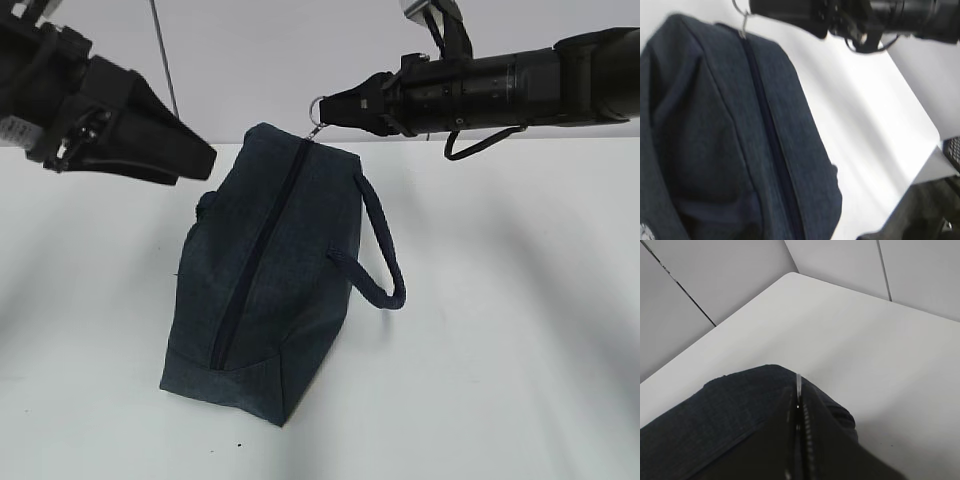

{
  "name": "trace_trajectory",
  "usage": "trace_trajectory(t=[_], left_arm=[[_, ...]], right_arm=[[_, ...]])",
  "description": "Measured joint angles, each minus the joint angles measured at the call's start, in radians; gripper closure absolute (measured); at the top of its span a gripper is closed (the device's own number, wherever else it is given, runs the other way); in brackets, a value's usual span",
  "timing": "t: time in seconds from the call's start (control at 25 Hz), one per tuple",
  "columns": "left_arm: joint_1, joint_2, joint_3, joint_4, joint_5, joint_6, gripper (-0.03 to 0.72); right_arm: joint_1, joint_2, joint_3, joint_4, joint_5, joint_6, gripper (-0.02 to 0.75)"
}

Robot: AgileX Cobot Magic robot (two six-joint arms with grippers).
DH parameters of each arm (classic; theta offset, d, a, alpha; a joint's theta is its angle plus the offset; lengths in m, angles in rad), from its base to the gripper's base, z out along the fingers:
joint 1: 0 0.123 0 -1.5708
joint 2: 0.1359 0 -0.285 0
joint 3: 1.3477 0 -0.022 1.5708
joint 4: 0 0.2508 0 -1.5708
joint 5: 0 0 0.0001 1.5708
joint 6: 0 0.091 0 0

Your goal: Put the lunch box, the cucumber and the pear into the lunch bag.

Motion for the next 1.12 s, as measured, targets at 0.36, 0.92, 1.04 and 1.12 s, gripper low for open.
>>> trace_trajectory(t=[0.36, 0.92, 1.04, 1.12], left_arm=[[0.004, 0.039, -0.002, -0.111, -0.292, 0.001, 0.334], [0.001, 0.223, -0.041, -0.400, -0.346, 0.298, 0.334], [-0.019, 0.270, -0.095, -0.380, -0.352, 0.301, 0.334], [-0.037, 0.304, -0.132, -0.344, -0.352, 0.301, 0.334]], right_arm=[[0.000, 0.000, 0.000, 0.002, 0.002, 0.003, 0.732], [0.000, 0.000, 0.000, 0.002, 0.004, 0.004, 0.732], [0.000, 0.000, 0.000, 0.002, 0.004, 0.004, 0.732], [0.000, 0.000, 0.000, 0.002, 0.004, 0.004, 0.732]])
